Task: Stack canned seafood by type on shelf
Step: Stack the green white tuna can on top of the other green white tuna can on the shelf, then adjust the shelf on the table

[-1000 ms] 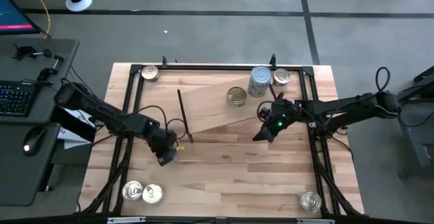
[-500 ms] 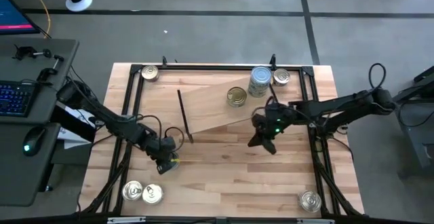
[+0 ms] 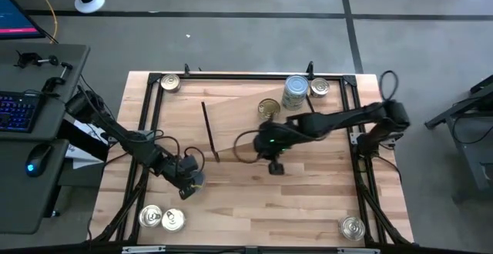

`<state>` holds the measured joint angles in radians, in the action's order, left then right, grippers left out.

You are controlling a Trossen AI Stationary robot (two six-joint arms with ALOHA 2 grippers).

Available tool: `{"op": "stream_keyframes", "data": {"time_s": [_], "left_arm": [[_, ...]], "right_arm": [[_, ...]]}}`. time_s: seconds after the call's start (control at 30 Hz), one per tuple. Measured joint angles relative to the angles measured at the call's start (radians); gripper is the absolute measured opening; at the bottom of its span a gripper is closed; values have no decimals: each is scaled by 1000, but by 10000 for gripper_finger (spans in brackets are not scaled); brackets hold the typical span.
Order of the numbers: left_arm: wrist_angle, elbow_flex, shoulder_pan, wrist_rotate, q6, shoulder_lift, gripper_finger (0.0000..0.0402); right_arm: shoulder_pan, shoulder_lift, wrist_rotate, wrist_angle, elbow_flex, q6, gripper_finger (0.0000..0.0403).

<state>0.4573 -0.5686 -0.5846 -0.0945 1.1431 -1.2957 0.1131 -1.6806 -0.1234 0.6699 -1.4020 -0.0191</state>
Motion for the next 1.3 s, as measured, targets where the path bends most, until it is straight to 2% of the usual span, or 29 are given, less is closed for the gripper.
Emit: {"op": "stream_keyframes", "data": {"time_s": [0.1, 0.17, 0.23, 0.4, 0.57, 0.77, 0.93, 1.3], "left_arm": [[-8, 1, 0, -81, 21, -1, 0], [-26, 3, -3, -171, 36, -3, 0], [-49, 5, -7, -214, 27, -3, 0], [-111, 5, -17, -200, 4, -4, 0], [-135, 4, -81, -193, 42, -3, 0], [-178, 3, -151, -238, 143, -2, 0], [-177, 2, -159, -301, 215, -2, 0], [-164, 1, -135, -336, 172, -1, 0]], "right_arm": [[0, -102, 5, 33, -84, 16, 0], [0, -167, 38, 60, -145, 22, 0], [0, -222, 84, 88, -209, 36, 0], [0, -320, 113, 148, -357, 67, 0], [-8, -368, 178, 156, -443, 111, 0], [-43, -377, 198, 123, -449, 127, 0], [-89, -377, 202, 79, -448, 184, 0], [-196, -377, 216, 0, -448, 229, 0]]}}
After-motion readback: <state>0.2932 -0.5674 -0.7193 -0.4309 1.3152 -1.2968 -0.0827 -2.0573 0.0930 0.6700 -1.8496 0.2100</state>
